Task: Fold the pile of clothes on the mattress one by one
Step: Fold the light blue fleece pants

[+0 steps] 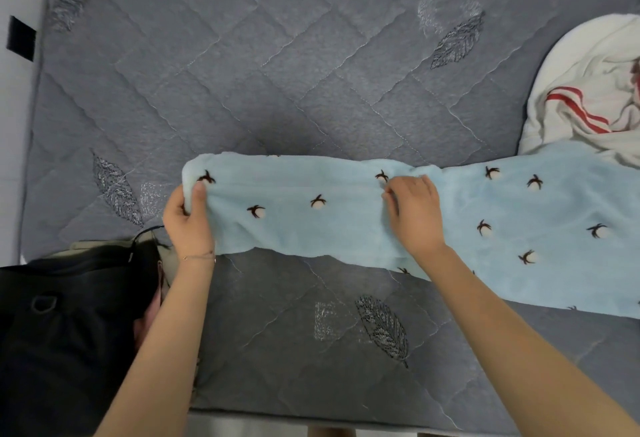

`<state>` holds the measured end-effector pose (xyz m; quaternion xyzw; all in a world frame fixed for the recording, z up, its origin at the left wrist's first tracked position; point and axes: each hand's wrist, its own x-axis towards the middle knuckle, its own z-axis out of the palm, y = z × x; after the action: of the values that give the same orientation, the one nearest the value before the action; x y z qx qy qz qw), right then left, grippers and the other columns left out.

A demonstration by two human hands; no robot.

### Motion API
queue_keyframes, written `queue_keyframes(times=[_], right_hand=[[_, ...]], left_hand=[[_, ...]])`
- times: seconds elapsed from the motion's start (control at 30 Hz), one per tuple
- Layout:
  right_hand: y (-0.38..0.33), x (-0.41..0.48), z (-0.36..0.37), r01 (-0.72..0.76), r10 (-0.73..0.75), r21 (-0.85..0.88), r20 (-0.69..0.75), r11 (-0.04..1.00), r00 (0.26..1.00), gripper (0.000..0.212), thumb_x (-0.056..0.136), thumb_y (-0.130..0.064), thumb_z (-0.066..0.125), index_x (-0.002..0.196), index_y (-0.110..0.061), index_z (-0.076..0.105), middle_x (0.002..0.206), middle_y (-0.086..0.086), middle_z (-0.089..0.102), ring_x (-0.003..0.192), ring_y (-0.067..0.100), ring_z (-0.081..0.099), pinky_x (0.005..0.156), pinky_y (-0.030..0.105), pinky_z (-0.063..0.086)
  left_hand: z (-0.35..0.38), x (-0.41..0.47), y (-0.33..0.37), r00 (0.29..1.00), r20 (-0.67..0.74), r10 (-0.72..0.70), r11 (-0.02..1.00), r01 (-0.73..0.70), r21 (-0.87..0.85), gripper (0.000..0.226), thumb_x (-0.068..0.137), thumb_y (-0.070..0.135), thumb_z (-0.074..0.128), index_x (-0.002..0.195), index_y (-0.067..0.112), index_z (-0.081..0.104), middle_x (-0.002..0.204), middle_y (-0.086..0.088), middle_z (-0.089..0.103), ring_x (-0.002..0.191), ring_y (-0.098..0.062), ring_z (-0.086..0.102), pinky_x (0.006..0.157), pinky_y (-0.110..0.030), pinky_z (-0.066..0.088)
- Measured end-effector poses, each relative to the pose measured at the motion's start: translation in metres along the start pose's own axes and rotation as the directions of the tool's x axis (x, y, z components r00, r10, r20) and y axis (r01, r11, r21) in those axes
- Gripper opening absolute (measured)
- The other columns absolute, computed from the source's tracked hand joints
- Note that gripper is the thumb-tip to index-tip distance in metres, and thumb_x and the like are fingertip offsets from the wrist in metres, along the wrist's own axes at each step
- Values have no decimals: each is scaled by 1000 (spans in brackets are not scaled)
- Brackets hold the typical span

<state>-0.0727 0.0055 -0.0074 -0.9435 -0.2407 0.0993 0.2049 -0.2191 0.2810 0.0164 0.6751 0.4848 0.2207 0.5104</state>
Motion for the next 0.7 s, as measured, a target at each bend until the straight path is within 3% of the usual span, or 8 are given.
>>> queue_keyframes(times=[0.07,0.17,0.3,0.43,0.53,0.63,0.7], right_hand=[[-6,1,-15,4,0,59,-57,998,998,12,94,-4,55,87,3,60,62,15,55,59,34,53,65,39,43],[-9,5,-38,22,-12,101,-96,995,995,16,96,-8,52,85,3,58,60,15,54,57,34,50,60,40,39],[-11,14,-58,64,-37,117,-216,991,976,17,96,-13,54,84,-3,60,76,9,59,73,29,52,72,40,40],[-16,20,-52,13,17,98,-302,995,953,13,96,-19,57,90,-10,65,100,2,63,95,27,53,87,37,35],[-7,29,-38,-126,133,48,-177,991,975,25,97,-30,54,116,-16,63,128,4,54,121,26,44,102,39,27],[8,24,-26,-191,191,-33,7,981,982,49,97,-39,50,142,-21,44,148,7,36,140,27,26,114,44,16],[13,11,-18,-187,187,-19,25,982,982,54,96,-38,52,145,-19,40,153,10,30,145,30,18,118,47,8]], left_hand=[[3,-2,7,999,-34,-8,1000,7,-30,34,99,18,50,67,23,43,65,7,37,57,3,34,55,-14,29],[7,-5,21,995,-90,32,998,-36,-46,34,100,18,48,68,25,40,68,8,36,60,4,35,58,-14,31],[9,0,45,974,-178,142,989,-149,-24,31,98,18,49,69,27,41,70,12,36,59,10,38,61,-10,33],[11,16,53,970,-162,179,983,-184,-14,26,97,19,49,72,26,48,60,22,49,58,9,41,59,-9,33],[16,25,39,988,-99,118,993,-116,23,14,99,17,48,102,12,60,67,26,56,58,15,47,59,-4,37],[16,24,15,1000,18,1,991,-3,133,37,100,24,49,131,4,50,100,7,57,81,10,53,74,-1,41],[13,21,-1,994,65,-88,964,68,257,43,98,29,51,135,8,47,107,0,58,93,-6,55,89,-16,43]])
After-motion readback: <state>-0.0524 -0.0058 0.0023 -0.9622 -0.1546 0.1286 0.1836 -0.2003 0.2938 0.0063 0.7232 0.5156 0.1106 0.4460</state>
